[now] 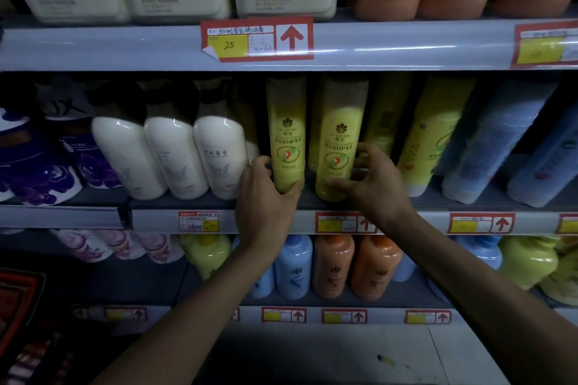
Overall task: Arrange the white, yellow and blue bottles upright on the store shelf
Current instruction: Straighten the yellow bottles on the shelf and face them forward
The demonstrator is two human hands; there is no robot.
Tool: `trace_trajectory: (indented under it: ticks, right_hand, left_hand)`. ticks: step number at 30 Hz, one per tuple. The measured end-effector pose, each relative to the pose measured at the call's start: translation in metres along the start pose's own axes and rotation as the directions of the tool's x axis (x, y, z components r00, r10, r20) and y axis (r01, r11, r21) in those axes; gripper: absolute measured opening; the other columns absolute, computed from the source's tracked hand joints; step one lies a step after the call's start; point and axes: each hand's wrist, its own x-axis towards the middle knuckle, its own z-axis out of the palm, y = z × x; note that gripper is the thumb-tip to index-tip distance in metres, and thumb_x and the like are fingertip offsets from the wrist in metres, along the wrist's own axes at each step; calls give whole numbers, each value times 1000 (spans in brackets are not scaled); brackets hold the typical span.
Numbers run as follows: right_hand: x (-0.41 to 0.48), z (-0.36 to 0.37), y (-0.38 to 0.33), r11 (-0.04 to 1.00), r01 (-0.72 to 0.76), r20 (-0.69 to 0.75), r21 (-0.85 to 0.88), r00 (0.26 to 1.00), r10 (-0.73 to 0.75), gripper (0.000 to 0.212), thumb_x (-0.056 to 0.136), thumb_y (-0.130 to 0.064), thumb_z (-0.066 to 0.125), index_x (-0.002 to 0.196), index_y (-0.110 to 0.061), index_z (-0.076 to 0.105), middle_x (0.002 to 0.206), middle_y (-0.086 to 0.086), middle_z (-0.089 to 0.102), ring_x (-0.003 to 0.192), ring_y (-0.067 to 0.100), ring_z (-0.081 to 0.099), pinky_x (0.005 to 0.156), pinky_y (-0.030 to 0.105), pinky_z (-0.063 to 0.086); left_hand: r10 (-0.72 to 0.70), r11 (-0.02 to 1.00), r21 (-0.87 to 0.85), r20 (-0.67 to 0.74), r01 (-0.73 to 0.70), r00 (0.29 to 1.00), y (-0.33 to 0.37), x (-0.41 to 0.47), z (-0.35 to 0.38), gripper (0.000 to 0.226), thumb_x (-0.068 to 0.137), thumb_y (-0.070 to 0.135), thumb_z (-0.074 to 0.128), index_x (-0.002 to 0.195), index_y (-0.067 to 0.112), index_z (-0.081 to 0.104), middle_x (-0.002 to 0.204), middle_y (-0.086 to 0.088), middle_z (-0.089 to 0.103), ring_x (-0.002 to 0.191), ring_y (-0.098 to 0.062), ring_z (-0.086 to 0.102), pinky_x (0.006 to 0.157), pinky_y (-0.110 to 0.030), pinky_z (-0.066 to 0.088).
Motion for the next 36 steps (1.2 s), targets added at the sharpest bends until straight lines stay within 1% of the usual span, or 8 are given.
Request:
trace_trajectory:
  ticks: [6,12,21,23,25,28,31,36]
  right_hand:
    - [0,13,-1,999,-38,-54,-19,998,36,64,69,-19,95,118,-20,53,113,-6,68,105,13,69,88,40,62]
    - [-4,20,-7,999,-12,-69,-51,998,8,63,69,-14,95,118,-20,56,93,-16,67,87,-6,65,80,27,60]
    - [-3,24,-1,998,-59,-36,23,998,60,59,72,0,89,119,-19,57,98,-15,68,88,-17,63,74,11,55]
    - [-2,25,3,990,-112,-28,91,993,115,65,73,7,82,130,-14,57,104,-8,70,95,-8,66,83,18,58]
    - [3,25,7,971,-188,-33,149,980,194,81,74,5,77,146,-15,47,122,2,68,115,11,65,99,40,58]
    - [12,23,6,956,-263,34,131,965,261,107,67,-7,70,163,-17,23,155,8,48,143,23,46,114,49,46]
    - [17,24,3,963,-248,134,110,963,233,101,64,-12,69,158,-23,36,145,0,61,134,19,56,110,49,51]
    - [15,21,-2,961,-207,159,182,971,179,77,78,15,61,148,-16,49,134,3,68,124,17,64,108,47,53]
  left_hand:
    - [-58,997,56,10,57,998,0,3,2,51,80,47,83,118,26,57,110,7,68,101,-20,68,77,-44,57]
    - [-73,995,69,-7,73,997,2,3,1,45,81,46,84,114,27,59,108,8,72,100,-19,70,78,-44,57]
    - [-37,993,114,-33,41,999,-2,2,1,46,82,50,81,117,28,61,109,9,73,100,-20,70,77,-47,59]
    - [-35,993,115,-33,39,999,-3,3,2,47,82,51,81,117,27,61,109,8,73,101,-21,70,77,-47,59]
    - [-34,993,113,-33,38,999,-4,3,2,47,81,51,81,116,27,61,109,8,73,101,-21,70,77,-47,59]
    - [-31,993,112,-36,35,999,-5,3,4,47,82,52,81,115,28,59,108,8,73,100,-21,70,76,-47,59]
    - [-22,992,122,-36,26,999,-6,3,5,47,82,54,80,116,28,59,109,7,73,100,-21,70,76,-47,59]
    - [11,992,122,-39,-6,999,-5,0,5,49,84,52,79,121,27,59,112,6,72,101,-21,69,76,-47,59]
